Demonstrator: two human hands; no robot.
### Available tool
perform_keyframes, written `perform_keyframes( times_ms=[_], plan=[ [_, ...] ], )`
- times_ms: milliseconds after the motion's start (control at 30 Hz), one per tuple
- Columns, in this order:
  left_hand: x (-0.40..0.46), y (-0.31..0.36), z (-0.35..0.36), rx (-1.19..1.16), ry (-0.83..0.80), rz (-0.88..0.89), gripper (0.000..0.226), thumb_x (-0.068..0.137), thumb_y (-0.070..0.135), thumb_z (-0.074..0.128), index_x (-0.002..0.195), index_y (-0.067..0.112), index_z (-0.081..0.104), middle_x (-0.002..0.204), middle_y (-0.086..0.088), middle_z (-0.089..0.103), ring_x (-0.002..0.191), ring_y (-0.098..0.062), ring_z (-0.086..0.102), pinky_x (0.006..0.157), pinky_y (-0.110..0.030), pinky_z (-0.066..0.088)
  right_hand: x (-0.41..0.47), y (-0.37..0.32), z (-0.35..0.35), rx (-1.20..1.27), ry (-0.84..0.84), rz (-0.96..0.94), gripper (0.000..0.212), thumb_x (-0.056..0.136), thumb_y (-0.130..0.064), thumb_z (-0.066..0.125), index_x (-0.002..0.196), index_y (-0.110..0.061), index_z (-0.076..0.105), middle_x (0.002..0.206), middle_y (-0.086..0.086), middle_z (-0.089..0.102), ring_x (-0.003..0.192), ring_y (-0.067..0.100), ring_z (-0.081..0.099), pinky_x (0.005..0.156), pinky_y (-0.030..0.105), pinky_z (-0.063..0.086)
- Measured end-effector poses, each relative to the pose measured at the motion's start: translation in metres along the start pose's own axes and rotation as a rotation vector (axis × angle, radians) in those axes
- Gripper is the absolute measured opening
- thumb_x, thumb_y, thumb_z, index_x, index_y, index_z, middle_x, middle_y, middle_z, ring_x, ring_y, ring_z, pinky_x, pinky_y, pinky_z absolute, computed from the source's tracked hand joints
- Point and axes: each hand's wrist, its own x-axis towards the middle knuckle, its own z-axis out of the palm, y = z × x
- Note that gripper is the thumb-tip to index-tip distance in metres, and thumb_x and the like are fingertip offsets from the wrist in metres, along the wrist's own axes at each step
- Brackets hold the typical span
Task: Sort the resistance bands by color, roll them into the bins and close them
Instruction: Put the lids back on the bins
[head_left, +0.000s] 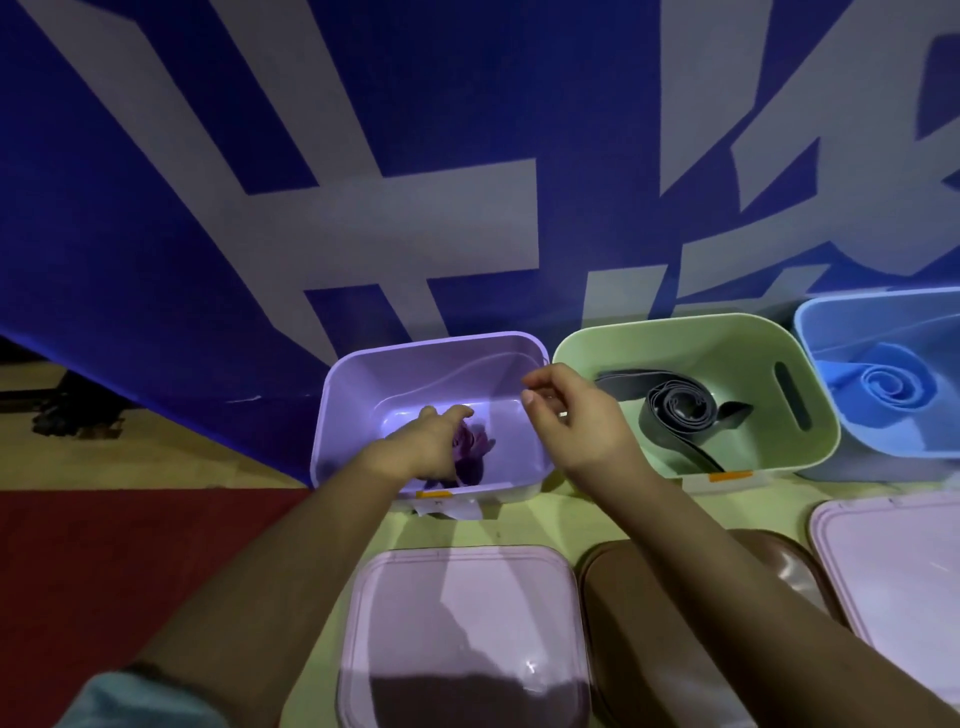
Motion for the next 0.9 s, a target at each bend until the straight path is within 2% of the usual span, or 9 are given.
perform_keyframes(
  times_ms=[100, 233, 367, 433, 500, 600, 700, 833, 900],
  plan=[
    [-0.006, 0.000, -0.005, -0.070, 0.021, -0.018, 0.090, 0.079, -0.002, 0.062, 0.149, 0.032, 0.017, 0.137, -0.015, 0.035, 0.077, -0.028, 0.057, 0.054, -0.028, 0.048, -0.006, -0.005, -0.001, -0.018, -0.011, -0.002, 0.017, 0.094, -0.015, 0.053, 0.107, -0.008, 0.062, 0.090, -0.002, 0.058, 0.081, 0.013, 0.053, 0.064, 0.010, 0.034],
    [-0.027, -0.008, -0.007, -0.127, 0.131, -0.063, 0.082, 0.082, 0.002, 0.060, 0.149, 0.028, 0.020, 0.141, -0.015, 0.038, 0.101, -0.031, 0.060, 0.073, -0.034, 0.051, -0.025, -0.010, -0.004, -0.037, -0.029, -0.006, 0.017, 0.095, -0.017, 0.053, 0.108, -0.011, 0.062, 0.094, -0.002, 0.061, 0.082, 0.012, 0.055, 0.067, 0.014, 0.036],
    [-0.088, -0.016, 0.006, -0.376, 0.612, -0.041, 0.059, 0.083, -0.004, 0.052, 0.140, 0.011, 0.041, 0.137, -0.015, 0.041, 0.113, -0.031, 0.053, 0.093, -0.031, 0.041, -0.067, 0.001, -0.002, -0.046, -0.062, -0.058, 0.013, 0.093, -0.012, 0.055, 0.101, -0.008, 0.064, 0.087, -0.001, 0.061, 0.075, 0.011, 0.056, 0.067, 0.015, 0.042],
    [-0.129, -0.016, 0.030, -0.551, 0.970, 0.025, 0.045, 0.081, -0.006, 0.050, 0.124, 0.004, 0.054, 0.121, -0.013, 0.051, 0.099, -0.022, 0.055, 0.086, -0.019, 0.040, -0.094, 0.024, 0.006, -0.135, -0.100, -0.078, 0.014, 0.091, -0.011, 0.056, 0.101, -0.005, 0.065, 0.095, 0.007, 0.066, 0.088, 0.021, 0.061, 0.078, 0.027, 0.046],
    [-0.162, -0.020, 0.065, -0.700, 1.173, 0.081, 0.032, 0.080, 0.000, 0.049, 0.109, 0.004, 0.061, 0.105, -0.008, 0.055, 0.084, -0.013, 0.052, 0.073, -0.011, 0.040, -0.118, 0.053, 0.017, -0.289, -0.151, -0.024, 0.024, 0.090, -0.017, 0.054, 0.109, -0.006, 0.063, 0.106, 0.011, 0.065, 0.102, 0.027, 0.058, 0.088, 0.032, 0.042],
    [-0.177, -0.036, 0.126, -0.976, 1.076, -0.121, 0.029, 0.075, 0.013, 0.048, 0.100, 0.011, 0.061, 0.099, -0.012, 0.063, 0.087, -0.024, 0.059, 0.079, -0.028, 0.046, -0.135, 0.089, 0.033, -0.525, -0.286, 0.057, 0.041, 0.087, -0.028, 0.042, 0.122, -0.010, 0.055, 0.119, 0.012, 0.060, 0.121, 0.034, 0.047, 0.097, 0.038, 0.035],
    [-0.173, -0.059, 0.173, -1.039, 0.784, -0.426, 0.030, 0.082, 0.010, 0.054, 0.109, -0.002, 0.062, 0.112, -0.021, 0.062, 0.105, -0.034, 0.058, 0.090, -0.037, 0.043, -0.134, 0.101, 0.043, -0.702, -0.336, 0.136, 0.041, 0.094, -0.022, 0.042, 0.134, -0.011, 0.041, 0.139, 0.011, 0.046, 0.139, 0.030, 0.027, 0.109, 0.042, 0.021],
    [-0.177, -0.077, 0.193, -1.185, 0.514, -0.569, 0.021, 0.086, 0.010, 0.048, 0.065, 0.011, 0.049, 0.069, -0.012, 0.049, 0.069, -0.027, 0.048, 0.061, -0.038, 0.039, -0.132, 0.105, 0.059, -0.685, -0.333, 0.181, 0.044, 0.095, -0.021, 0.044, 0.138, -0.011, 0.037, 0.144, 0.012, 0.041, 0.142, 0.028, 0.020, 0.114, 0.045, 0.013],
    [-0.186, -0.076, 0.188, -1.444, 0.441, -0.552, 0.027, 0.094, 0.008, 0.043, 0.067, 0.015, 0.044, 0.069, -0.006, 0.048, 0.062, -0.022, 0.045, 0.056, -0.030, 0.034, -0.134, 0.102, 0.065, -0.625, -0.305, 0.198, 0.043, 0.095, -0.018, 0.045, 0.137, -0.010, 0.039, 0.141, 0.013, 0.045, 0.141, 0.029, 0.024, 0.114, 0.045, 0.013]
  ],
)
